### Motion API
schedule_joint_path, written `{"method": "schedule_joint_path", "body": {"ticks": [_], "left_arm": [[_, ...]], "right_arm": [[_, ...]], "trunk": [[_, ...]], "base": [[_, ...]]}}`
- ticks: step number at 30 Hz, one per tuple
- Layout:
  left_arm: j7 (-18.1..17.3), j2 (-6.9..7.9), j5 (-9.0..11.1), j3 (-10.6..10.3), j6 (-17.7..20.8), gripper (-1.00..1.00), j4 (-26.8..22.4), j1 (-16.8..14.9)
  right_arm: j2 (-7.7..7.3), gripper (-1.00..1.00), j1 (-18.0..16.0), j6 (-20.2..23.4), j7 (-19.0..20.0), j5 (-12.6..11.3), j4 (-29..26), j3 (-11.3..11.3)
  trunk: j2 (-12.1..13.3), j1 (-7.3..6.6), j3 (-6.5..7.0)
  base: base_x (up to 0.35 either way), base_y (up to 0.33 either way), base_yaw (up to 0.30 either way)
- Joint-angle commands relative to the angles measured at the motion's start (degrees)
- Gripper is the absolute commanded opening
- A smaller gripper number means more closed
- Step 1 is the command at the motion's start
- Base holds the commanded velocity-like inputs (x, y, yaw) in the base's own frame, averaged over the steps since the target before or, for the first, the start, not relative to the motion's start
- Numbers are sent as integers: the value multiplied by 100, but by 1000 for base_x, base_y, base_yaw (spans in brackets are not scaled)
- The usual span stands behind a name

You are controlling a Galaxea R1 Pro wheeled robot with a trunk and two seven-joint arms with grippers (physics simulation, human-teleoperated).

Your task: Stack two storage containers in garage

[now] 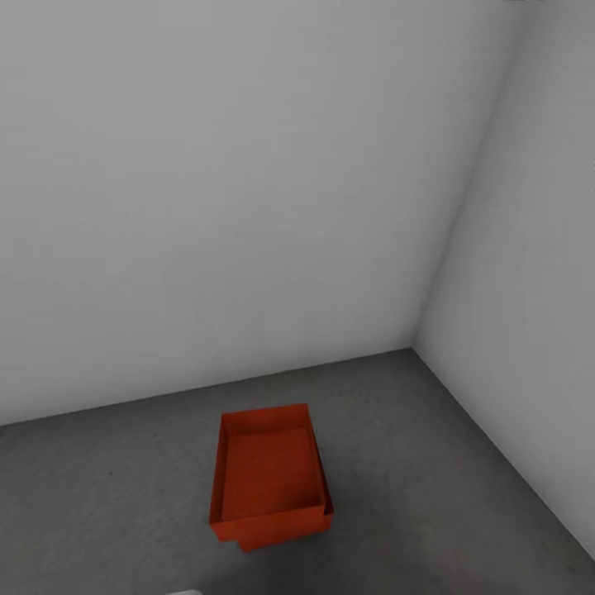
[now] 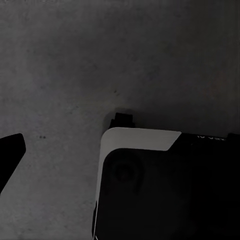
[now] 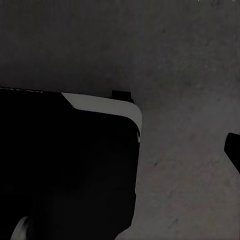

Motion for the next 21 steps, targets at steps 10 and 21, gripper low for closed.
{"method": "schedule_joint_path", "body": {"ticks": [10,21], "left_arm": [[8,0,7,42,21,100,-2,-6],[8,0,7,42,21,100,-2,-6]], "right_arm": [[8,100,-2,-29,-6,-53,15,49],[7,100,-2,-24,-5,-52,18,50]], "trunk": [[-9,3,81],[-9,3,180]], "base": [[0,0,0],[0,0,0]]}}
